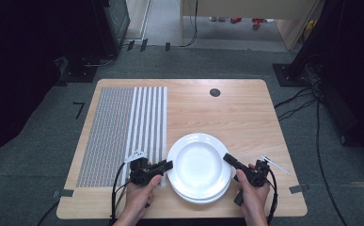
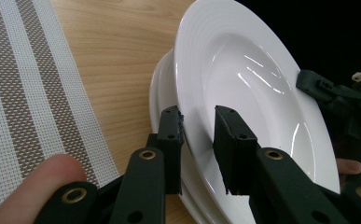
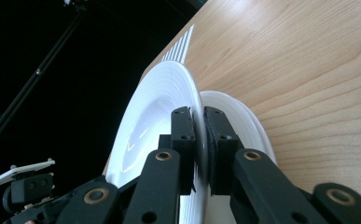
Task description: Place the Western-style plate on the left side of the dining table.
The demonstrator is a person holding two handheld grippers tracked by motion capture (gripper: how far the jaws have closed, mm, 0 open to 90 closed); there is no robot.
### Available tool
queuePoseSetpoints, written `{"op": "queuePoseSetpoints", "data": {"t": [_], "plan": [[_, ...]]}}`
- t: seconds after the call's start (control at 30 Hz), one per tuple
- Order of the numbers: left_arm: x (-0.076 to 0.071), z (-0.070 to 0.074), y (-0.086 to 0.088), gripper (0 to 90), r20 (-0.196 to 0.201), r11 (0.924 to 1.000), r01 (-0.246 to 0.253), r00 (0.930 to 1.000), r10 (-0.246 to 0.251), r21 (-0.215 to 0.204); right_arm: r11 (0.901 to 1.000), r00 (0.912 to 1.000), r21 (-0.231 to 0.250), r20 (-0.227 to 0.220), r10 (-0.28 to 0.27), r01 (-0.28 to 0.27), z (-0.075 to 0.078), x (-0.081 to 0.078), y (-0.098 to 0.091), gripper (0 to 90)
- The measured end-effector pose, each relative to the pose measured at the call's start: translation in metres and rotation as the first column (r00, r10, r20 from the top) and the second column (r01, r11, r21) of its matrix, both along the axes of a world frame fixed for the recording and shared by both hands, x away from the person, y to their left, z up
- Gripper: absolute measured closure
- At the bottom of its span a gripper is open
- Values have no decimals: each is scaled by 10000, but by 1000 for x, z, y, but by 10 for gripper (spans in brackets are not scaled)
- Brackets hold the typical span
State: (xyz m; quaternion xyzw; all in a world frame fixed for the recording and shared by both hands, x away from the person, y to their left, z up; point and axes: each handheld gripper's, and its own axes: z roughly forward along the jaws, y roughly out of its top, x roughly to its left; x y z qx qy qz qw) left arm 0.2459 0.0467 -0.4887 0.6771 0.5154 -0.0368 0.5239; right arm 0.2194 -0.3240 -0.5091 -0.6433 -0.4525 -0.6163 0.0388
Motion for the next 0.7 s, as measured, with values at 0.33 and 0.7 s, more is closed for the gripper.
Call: {"op": "queuePoseSetpoints", "data": {"t": [0.33,0.7], "plan": [[2,11,7,750,51,9990,15,10000,-13,-450,9996,10000,288,-62,-3,5,4,3,2,841],[6,28,19,753,6,9970,-123,9999,124,-768,9989,9997,465,-202,107,-98,22,15,12,841]]}}
